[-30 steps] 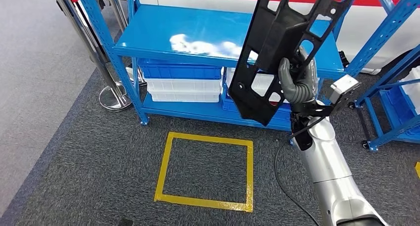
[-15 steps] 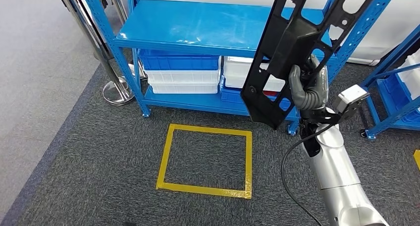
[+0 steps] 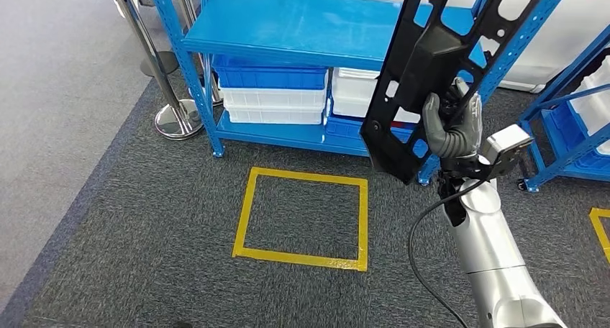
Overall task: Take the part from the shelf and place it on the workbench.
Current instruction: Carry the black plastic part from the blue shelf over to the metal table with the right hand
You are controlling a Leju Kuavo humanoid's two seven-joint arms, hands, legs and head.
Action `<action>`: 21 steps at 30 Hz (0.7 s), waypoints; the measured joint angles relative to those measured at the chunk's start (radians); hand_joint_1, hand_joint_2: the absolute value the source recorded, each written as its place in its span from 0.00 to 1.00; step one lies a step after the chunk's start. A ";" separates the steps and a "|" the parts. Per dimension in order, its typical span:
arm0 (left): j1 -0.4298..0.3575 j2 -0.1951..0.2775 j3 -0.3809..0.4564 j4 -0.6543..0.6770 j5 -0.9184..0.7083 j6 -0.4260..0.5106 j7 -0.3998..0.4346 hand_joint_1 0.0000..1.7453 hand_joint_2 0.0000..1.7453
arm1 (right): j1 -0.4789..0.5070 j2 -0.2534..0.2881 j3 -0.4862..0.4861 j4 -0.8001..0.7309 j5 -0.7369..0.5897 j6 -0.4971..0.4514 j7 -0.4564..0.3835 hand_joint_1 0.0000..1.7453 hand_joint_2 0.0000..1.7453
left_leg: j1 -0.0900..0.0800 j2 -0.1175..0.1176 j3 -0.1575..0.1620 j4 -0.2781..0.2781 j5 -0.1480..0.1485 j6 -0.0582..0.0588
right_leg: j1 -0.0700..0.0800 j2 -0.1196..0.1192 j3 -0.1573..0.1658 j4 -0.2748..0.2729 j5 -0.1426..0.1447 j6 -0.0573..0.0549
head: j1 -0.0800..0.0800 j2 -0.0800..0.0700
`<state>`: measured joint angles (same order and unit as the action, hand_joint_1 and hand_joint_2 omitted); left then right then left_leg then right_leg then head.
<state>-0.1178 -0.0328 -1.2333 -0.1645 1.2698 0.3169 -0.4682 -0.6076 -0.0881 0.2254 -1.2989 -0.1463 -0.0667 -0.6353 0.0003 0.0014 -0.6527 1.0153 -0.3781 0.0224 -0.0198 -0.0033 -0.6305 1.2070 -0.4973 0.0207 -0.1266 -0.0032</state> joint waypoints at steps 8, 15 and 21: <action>0.012 -0.001 0.001 0.000 0.004 -0.002 -0.001 0.00 1.00 | 0.039 -0.013 -0.003 0.001 0.447 -0.402 0.044 1.00 1.00 | 0.003 -0.002 -0.052 0.041 -0.022 -0.039 | 0.004 0.003 0.082 -0.205 0.024 -0.037 | 0.000 0.000; 0.019 -0.001 0.007 0.000 0.014 -0.003 -0.004 0.00 1.00 | 0.056 -0.054 -0.035 0.058 0.722 -0.607 0.109 1.00 1.00 | 0.011 -0.019 -0.012 0.228 -0.069 -0.044 | 0.003 0.044 -0.014 -0.200 0.102 -0.031 | -0.001 0.000; 0.020 -0.002 0.007 0.000 0.014 -0.003 -0.002 0.00 1.00 | 0.055 -0.059 -0.156 0.082 0.995 -0.623 0.125 1.00 1.00 | 0.008 -0.049 0.153 -0.024 -0.117 -0.016 | -0.002 0.084 -0.049 -0.198 0.147 0.008 | 0.000 0.000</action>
<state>-0.0974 -0.0351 -1.2261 -0.1645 1.2839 0.3139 -0.4706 -0.5527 -0.1469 0.0693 -1.2173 0.8491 -0.6897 -0.5100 0.0088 -0.0476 -0.4999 0.9916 -0.4954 0.0060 -0.0221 0.0810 -0.6796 1.0086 -0.3499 0.0284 -0.1271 -0.0032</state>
